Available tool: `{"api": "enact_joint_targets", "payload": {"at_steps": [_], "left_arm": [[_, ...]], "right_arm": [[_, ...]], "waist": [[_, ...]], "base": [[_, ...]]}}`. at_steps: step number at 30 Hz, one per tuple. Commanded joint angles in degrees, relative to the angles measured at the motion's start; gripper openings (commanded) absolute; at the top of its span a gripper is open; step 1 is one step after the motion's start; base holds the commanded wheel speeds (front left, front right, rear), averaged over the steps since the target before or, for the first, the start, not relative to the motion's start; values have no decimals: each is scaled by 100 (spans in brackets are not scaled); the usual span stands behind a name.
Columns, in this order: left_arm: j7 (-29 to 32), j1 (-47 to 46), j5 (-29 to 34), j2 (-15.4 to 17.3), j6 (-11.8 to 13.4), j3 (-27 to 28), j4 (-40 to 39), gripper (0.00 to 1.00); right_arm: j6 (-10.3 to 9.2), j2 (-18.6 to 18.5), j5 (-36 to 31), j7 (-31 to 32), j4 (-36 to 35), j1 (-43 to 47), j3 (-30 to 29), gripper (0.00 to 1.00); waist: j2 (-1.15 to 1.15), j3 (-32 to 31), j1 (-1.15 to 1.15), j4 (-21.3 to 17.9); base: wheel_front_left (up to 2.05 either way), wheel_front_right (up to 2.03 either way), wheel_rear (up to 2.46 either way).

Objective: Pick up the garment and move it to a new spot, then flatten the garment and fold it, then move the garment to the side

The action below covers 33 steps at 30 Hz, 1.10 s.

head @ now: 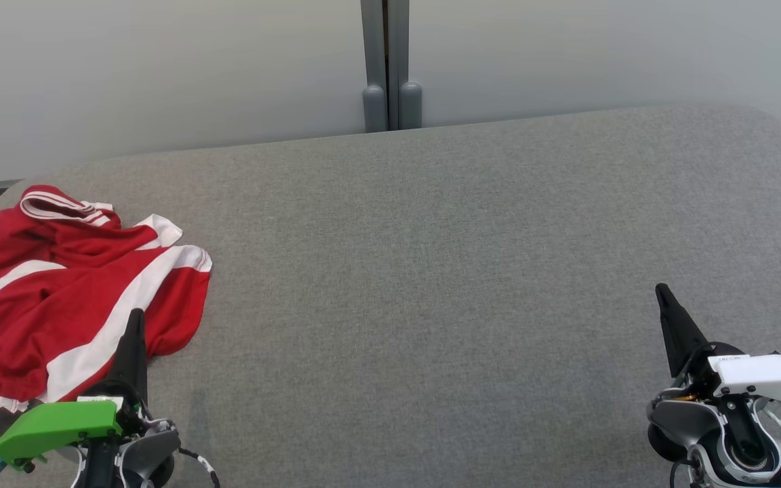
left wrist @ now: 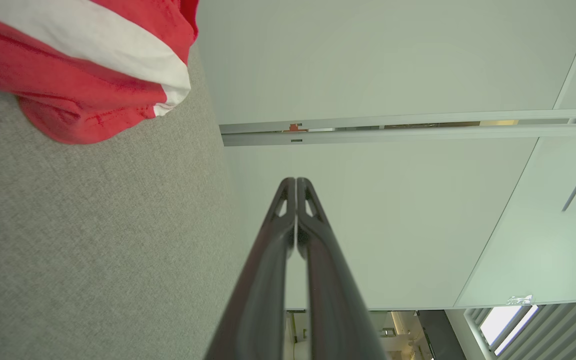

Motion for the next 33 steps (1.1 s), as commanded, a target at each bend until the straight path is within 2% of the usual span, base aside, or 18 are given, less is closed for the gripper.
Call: {"api": "enact_joint_targets", "payload": {"at_steps": [1, 6, 7, 11, 25, 33], "left_arm": [[16, -3, -14, 19, -28, 10, -6, 0], [16, -3, -14, 19, -28, 10, -4, 0], [-1, 0, 0, 0, 0, 0, 0, 100], [-22, 62, 0, -36, 12, -15, 157, 100], [-416, 62, 80, -25, 7, -64, -105, 100], [-618, 67, 633, -19, 4, -117, -305, 100]], "right_arm": [[3, -8, 40, 13, -30, 46, -2, 0], [3, -8, 40, 13, -30, 46, -2, 0], [0, 0, 1, 0, -1, 0, 1, 100], [-1, 40, 1, -12, 140, 90, 21, 100], [-1, 30, 110, -410, -134, -45, 369, 100], [0, -6, -313, -614, -324, -133, 586, 100]], "waist": [[0, 0, 0, 0], [0, 0, 0, 0], [0, 0, 0, 0], [0, 2, 0, 0], [0, 13, 0, 14], [0, 17, 0, 33]], "base": [[0, 0, 0], [0, 0, 0], [0, 0, 0], [0, 0, 0], [0, 0, 0], [0, 0, 0]]}}
